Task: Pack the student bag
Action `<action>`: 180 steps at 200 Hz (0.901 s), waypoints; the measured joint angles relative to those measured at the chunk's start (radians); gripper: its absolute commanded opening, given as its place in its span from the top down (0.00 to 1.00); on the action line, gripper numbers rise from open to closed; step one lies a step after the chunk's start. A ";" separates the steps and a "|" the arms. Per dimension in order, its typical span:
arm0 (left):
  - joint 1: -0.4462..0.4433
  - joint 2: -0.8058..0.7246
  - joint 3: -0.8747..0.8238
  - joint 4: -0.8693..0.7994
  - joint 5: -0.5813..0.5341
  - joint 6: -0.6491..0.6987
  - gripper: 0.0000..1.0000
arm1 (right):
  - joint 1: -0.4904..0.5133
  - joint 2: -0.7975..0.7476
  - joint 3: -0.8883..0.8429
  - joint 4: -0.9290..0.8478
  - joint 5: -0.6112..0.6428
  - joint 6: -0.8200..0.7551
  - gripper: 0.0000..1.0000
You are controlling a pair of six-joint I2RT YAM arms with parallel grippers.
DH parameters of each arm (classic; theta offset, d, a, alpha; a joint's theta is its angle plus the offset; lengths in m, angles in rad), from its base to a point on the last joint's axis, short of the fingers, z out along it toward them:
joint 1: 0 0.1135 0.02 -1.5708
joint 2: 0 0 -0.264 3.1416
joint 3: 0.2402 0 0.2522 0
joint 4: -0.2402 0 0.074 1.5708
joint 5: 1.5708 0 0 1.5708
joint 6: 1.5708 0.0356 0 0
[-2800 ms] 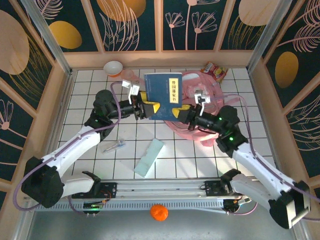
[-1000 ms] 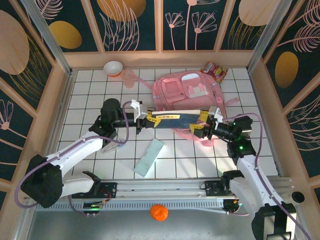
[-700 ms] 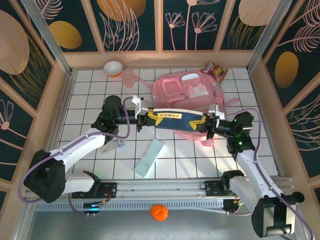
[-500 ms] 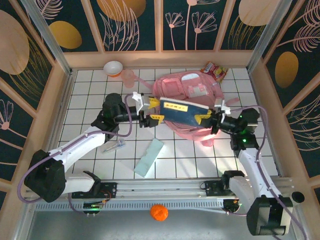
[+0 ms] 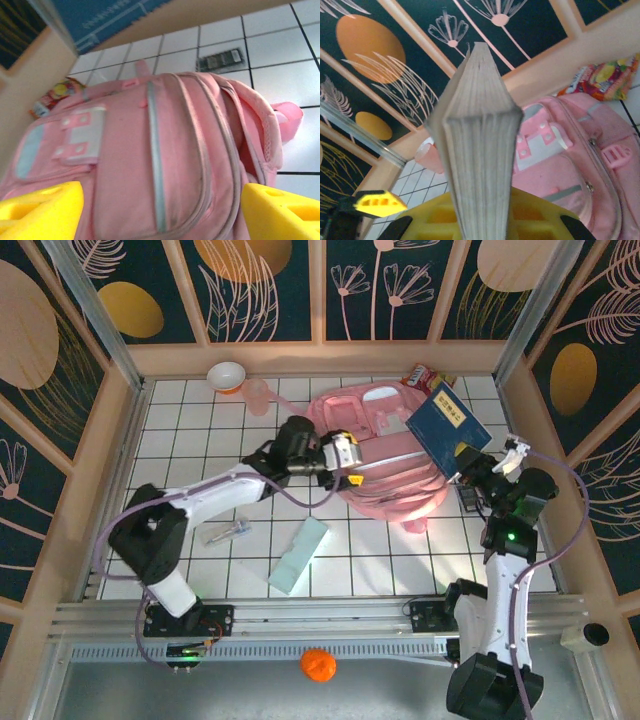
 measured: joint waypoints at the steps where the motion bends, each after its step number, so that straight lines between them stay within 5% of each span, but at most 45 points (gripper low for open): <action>1: -0.003 0.008 0.005 -0.001 -0.002 0.004 0.18 | 0.000 -0.002 0.000 -0.005 0.001 0.000 1.00; 43: -0.061 0.206 0.139 -0.027 -0.027 0.060 0.17 | 0.000 -0.026 0.009 -0.114 0.021 -0.002 1.00; 150: -0.062 0.375 0.274 -0.047 -0.101 0.053 0.22 | 0.000 -0.028 0.013 -0.171 0.018 -0.008 1.00; 158: -0.062 0.378 0.274 -0.050 -0.103 0.051 0.31 | 0.000 -0.028 0.013 -0.176 0.018 -0.009 1.00; 172: -0.063 0.379 0.274 -0.062 -0.099 0.045 0.79 | 0.000 -0.028 0.013 -0.186 0.019 -0.013 1.00; 180: -0.065 0.379 0.274 -0.070 -0.090 0.043 0.98 | 0.000 -0.028 0.013 -0.193 0.022 -0.013 1.00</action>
